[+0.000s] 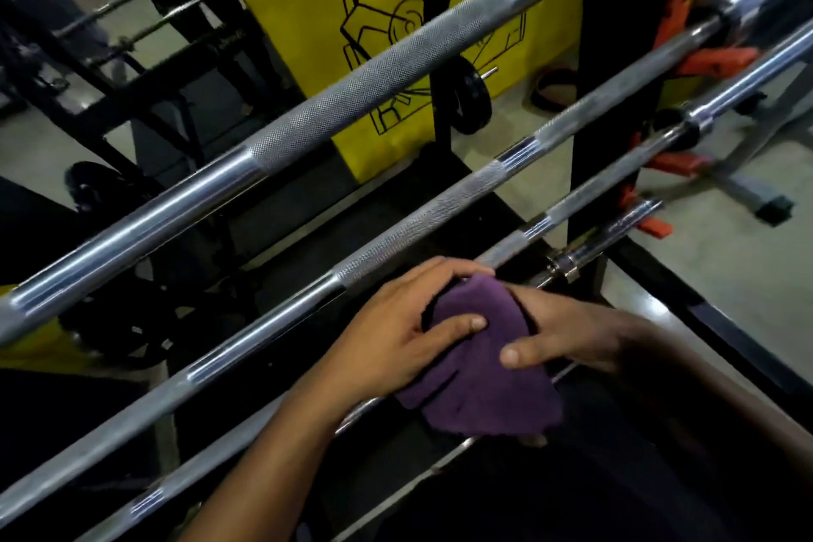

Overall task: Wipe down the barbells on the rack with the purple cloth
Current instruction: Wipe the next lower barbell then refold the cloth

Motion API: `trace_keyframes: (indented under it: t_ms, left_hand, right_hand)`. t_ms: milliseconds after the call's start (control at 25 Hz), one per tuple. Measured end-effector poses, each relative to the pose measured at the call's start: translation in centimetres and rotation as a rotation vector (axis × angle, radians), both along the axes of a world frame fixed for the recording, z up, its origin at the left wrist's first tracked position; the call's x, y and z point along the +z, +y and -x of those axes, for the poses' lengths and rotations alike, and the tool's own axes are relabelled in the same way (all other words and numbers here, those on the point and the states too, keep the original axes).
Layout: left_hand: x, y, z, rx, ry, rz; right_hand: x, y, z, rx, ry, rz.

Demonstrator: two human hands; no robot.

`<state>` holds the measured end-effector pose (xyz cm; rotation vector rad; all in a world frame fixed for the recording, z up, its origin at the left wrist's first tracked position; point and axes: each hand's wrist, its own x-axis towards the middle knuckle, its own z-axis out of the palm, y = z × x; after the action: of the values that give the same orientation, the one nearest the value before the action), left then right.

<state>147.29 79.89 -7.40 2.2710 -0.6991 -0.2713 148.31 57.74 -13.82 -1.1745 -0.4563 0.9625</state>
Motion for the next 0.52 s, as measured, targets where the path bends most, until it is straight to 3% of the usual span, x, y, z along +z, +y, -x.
trace_keyframes:
  t_ms: [80,160,320,360,480,520]
  left_hand:
    - [-0.5,-0.5,-0.2,-0.078,-0.049,-0.041]
    - [-0.9,0.2,-0.6,-0.079,-0.188,-0.097]
    - [-0.4,6.4,-1.5,-0.033,-0.486,-0.204]
    - [-0.2,8.5,-1.3,-0.037,-0.509,-0.202]
    - [-0.6,15.9,0.7,-0.076,-0.515,-0.242]
    - [-0.8,18.0,1.3,-0.086,-0.524,-0.277]
  right_hand:
    - [0.2,1.7,2.0,-0.063,0.182,0.004]
    - [0.3,3.3,3.4,-0.311,0.327,0.078]
    - [0.2,6.0,5.0,-0.831,0.351,0.247]
    - [0.4,6.6,5.2,-0.948,0.367,0.204]
    - [1.0,8.6,6.0,-1.211,0.536,-0.274]
    - [1.3,9.3,5.5,-1.297,0.549,-0.349]
